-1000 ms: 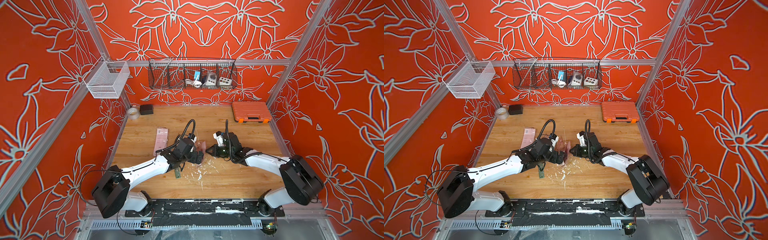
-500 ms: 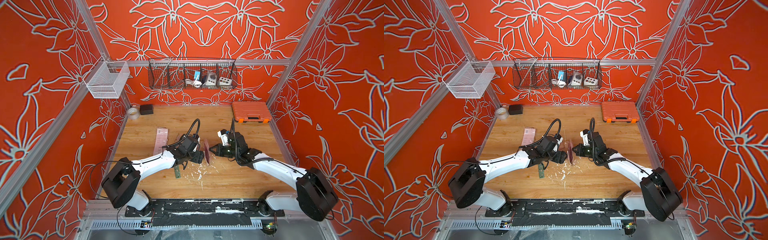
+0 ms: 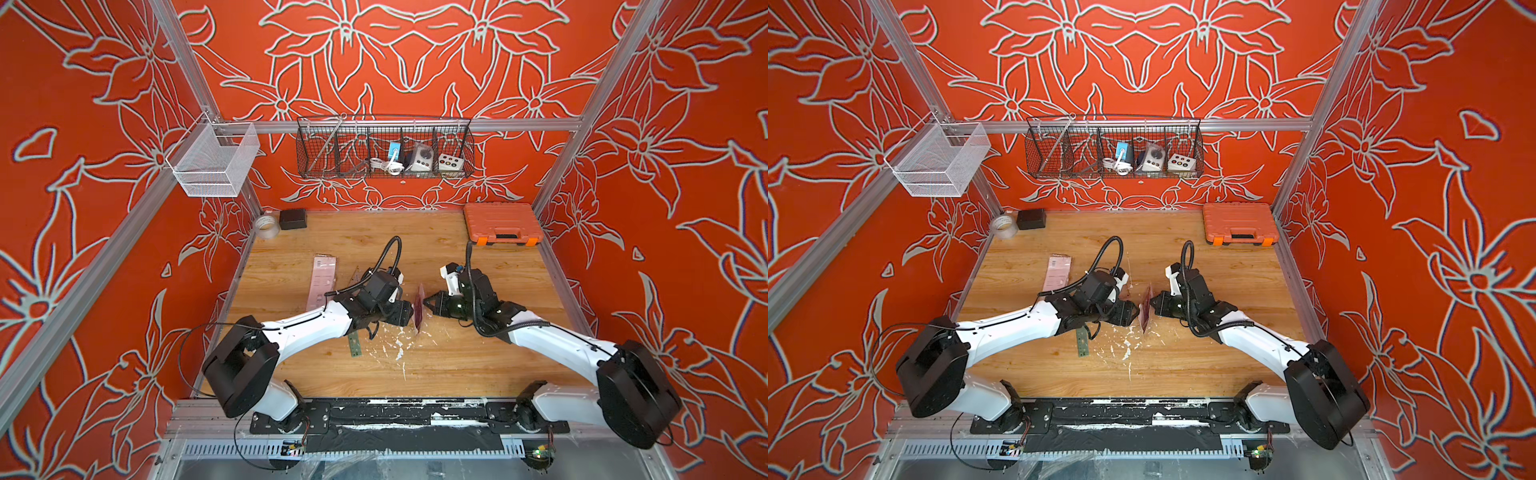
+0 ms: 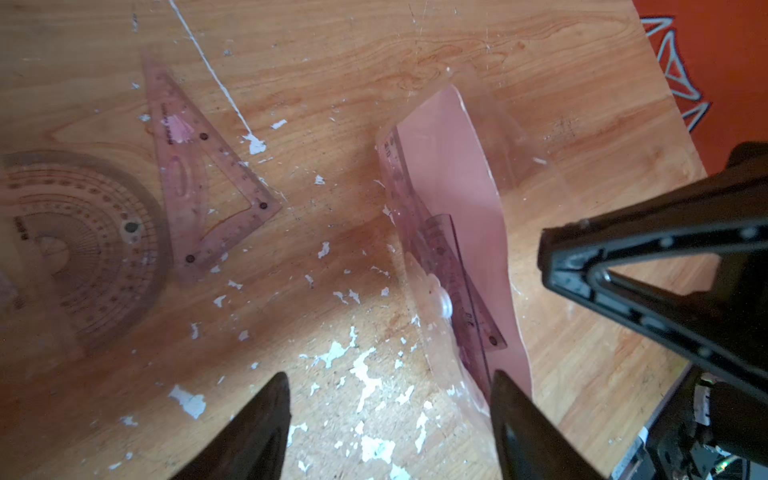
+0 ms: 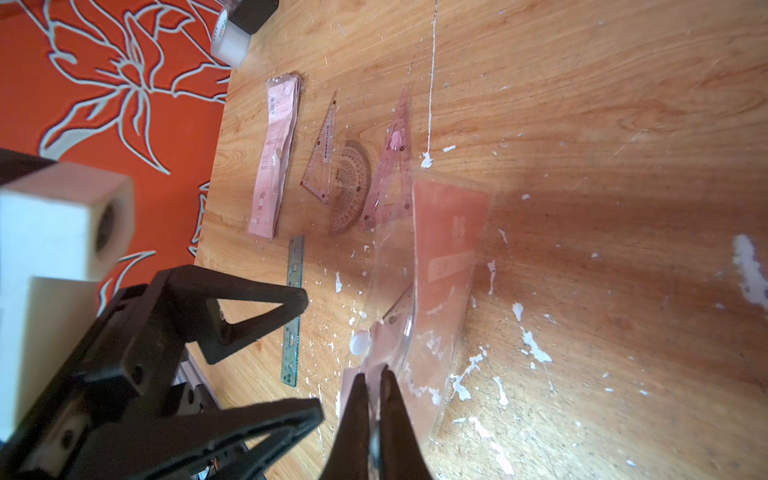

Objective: Open the ruler set and take out the ruler
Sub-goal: Pick up the ruler set bag from the center of the board.

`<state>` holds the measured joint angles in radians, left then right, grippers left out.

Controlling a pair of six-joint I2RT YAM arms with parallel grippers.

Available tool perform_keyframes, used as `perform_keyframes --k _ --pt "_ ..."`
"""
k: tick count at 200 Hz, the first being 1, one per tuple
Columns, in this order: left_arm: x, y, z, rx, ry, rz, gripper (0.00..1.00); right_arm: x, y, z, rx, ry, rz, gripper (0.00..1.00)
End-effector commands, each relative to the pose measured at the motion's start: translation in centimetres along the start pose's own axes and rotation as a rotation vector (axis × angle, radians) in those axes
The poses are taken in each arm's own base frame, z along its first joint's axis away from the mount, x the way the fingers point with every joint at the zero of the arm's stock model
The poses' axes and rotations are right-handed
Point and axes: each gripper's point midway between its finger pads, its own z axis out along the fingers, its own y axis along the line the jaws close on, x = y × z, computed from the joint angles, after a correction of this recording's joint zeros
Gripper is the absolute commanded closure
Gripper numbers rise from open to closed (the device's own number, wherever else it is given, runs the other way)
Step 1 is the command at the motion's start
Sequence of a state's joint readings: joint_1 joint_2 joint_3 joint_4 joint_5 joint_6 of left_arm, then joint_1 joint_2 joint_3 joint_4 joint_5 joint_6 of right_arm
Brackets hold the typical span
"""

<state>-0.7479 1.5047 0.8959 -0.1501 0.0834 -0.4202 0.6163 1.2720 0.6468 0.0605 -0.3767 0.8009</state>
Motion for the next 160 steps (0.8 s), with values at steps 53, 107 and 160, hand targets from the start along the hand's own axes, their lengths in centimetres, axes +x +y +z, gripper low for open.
perform_keyframes --k 53,107,160 --pt "0.0 0.1 1.8 -0.074 0.020 -0.013 0.67 -0.1 -0.5 -0.4 0.021 -0.043 0.010 1.00" --pt "1.9 0.4 3.5 -0.077 0.115 -0.004 0.63 -0.4 -0.4 -0.2 0.018 -0.054 0.001 1.00" --pt "1.8 -0.2 4.3 -0.062 0.137 0.005 0.81 -0.3 -0.7 0.0 0.022 -0.059 0.005 1.00"
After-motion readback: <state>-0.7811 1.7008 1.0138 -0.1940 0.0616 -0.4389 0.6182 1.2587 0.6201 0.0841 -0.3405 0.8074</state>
